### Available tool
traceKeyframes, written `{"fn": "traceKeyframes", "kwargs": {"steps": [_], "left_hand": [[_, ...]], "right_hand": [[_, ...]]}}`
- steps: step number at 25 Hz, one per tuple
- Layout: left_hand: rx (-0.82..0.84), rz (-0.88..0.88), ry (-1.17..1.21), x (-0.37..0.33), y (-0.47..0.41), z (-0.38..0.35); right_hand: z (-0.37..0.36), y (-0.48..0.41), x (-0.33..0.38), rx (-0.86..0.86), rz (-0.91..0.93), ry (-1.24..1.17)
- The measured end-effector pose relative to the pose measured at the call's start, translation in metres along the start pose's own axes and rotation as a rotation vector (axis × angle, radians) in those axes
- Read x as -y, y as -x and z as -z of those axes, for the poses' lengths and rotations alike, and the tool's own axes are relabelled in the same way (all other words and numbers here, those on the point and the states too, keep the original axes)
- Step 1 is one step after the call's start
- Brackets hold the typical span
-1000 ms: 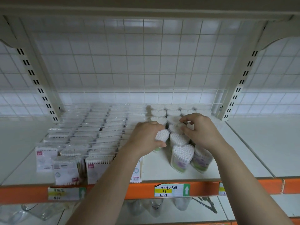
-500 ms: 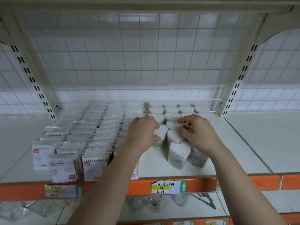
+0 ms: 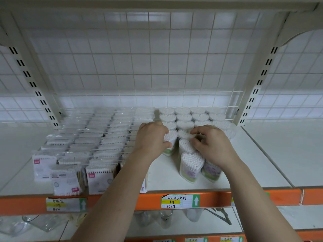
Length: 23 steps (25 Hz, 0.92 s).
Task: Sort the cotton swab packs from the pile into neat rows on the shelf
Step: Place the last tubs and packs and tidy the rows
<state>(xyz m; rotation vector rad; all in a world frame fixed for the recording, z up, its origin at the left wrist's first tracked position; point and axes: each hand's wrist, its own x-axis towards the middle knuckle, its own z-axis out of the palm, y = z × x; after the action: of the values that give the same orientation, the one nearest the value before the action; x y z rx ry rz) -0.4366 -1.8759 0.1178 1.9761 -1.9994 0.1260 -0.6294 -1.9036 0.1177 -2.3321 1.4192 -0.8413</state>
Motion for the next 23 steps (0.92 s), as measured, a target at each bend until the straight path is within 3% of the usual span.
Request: {"fn": "traceKeyframes", "kwargs": {"steps": [5, 8, 14, 23], "left_hand": [[0.055, 0.008, 0.129, 0.004, 0.006, 0.006], [-0.096, -0.009, 0.223, 0.018, 0.021, 0.019], [-0.424, 0.140, 0.069, 0.076, 0.072, 0.047], [-0.456, 0.397, -0.106, 0.227, 0.192, 0.103]], "right_hand": [[0.000, -0.001, 0.018, -0.041, 0.024, -0.046], [-0.010, -0.005, 0.039, -0.043, 0.089, -0.084], [-0.050, -0.009, 0.100, 0.023, 0.213, -0.135], [-0.154, -0.011, 0.268, 0.165, 0.461, -0.193]]}}
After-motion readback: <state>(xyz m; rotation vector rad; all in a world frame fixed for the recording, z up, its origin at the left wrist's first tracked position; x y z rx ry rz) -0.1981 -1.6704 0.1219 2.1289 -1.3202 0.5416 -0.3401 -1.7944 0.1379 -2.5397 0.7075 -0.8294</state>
